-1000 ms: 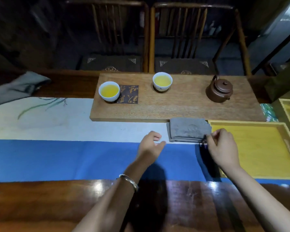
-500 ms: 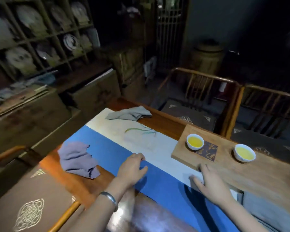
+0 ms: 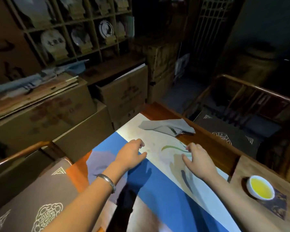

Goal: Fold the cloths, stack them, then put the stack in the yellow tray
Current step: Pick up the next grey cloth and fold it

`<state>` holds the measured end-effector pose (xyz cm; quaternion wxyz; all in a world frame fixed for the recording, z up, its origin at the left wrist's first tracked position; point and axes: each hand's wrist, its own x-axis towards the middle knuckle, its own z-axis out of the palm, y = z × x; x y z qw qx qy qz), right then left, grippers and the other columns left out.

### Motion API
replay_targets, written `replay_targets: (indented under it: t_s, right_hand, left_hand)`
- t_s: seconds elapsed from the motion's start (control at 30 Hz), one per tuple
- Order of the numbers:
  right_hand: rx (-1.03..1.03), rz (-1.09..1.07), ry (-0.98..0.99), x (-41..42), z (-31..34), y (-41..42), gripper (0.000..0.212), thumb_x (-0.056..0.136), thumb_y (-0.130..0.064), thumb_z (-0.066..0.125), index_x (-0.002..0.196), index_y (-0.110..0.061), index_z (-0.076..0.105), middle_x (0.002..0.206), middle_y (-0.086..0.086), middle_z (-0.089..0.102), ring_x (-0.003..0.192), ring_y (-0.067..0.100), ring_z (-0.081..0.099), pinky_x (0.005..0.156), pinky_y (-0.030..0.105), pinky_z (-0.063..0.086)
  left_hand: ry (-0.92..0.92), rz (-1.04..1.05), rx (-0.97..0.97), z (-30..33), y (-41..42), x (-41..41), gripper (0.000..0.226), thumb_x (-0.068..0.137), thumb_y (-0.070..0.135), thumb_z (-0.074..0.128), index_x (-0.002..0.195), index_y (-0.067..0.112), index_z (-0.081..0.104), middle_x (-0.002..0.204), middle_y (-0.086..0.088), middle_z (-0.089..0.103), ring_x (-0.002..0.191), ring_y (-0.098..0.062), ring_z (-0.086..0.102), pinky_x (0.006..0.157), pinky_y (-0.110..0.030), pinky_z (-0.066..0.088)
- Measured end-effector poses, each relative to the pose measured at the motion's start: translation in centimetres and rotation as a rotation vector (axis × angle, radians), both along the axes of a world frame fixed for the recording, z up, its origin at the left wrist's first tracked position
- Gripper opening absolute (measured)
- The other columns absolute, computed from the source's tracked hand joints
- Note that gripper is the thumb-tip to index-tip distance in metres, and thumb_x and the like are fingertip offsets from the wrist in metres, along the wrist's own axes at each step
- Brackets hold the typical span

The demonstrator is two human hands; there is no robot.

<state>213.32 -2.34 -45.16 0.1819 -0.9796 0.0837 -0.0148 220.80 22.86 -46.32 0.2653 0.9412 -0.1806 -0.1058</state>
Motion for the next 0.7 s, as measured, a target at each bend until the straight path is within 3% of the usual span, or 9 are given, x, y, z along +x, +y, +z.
replay_targets:
  t_s: [0.1, 0.27, 0.43, 0.57, 0.7]
  right_hand:
    - [-0.007, -0.030, 0.024, 3.9, 0.0, 0.3, 0.030, 0.091, -0.035, 0.056, 0.115, -0.018, 0.052, 0.111, 0.003, 0.059, 0.097, 0.017, 0.057, 0.070, 0.025, 0.048]
    - [-0.045, -0.045, 0.082, 8.8, -1.0, -0.1, 0.031, 0.092, -0.033, 0.056, 0.118, -0.017, 0.052, 0.116, 0.004, 0.059, 0.103, 0.019, 0.057, 0.079, 0.028, 0.051]
    - [-0.074, -0.050, 0.127, 12.2, -3.4, -1.1, 0.031, 0.090, -0.033, 0.058, 0.116, -0.019, 0.052, 0.112, 0.004, 0.059, 0.098, 0.018, 0.058, 0.073, 0.023, 0.047]
    - [-0.106, -0.068, 0.167, 14.2, -5.5, -1.9, 0.035, 0.089, -0.037, 0.058, 0.119, -0.021, 0.049, 0.115, 0.004, 0.058, 0.101, 0.020, 0.057, 0.082, 0.029, 0.053]
    - [-0.129, -0.088, 0.172, 16.2, -7.5, -2.4, 0.043, 0.087, -0.040, 0.058, 0.123, -0.020, 0.046, 0.121, 0.005, 0.056, 0.108, 0.022, 0.056, 0.088, 0.031, 0.051]
  left_hand:
    - [0.001, 0.001, -0.012, -0.2, -0.4, 4.0, 0.035, 0.089, 0.036, 0.058, 0.119, 0.019, 0.053, 0.121, -0.004, 0.059, 0.105, -0.020, 0.058, 0.084, -0.032, 0.049]
    - [0.016, -0.040, 0.001, -1.7, -2.3, 9.5, 0.034, 0.088, 0.037, 0.059, 0.118, 0.020, 0.055, 0.120, -0.003, 0.061, 0.103, -0.021, 0.058, 0.085, -0.032, 0.051]
    - [0.047, -0.048, -0.024, -4.2, -4.6, 14.2, 0.027, 0.089, 0.035, 0.060, 0.109, 0.018, 0.055, 0.108, -0.004, 0.062, 0.096, -0.021, 0.060, 0.078, -0.028, 0.049]
    - [0.056, -0.085, -0.046, -6.4, -6.6, 17.5, 0.023, 0.089, 0.032, 0.062, 0.107, 0.017, 0.057, 0.106, -0.005, 0.063, 0.094, -0.021, 0.061, 0.078, -0.024, 0.047]
    - [0.047, -0.126, -0.015, -8.2, -9.4, 20.0, 0.025, 0.089, 0.036, 0.062, 0.105, 0.017, 0.057, 0.107, -0.006, 0.062, 0.094, -0.025, 0.062, 0.081, -0.031, 0.051]
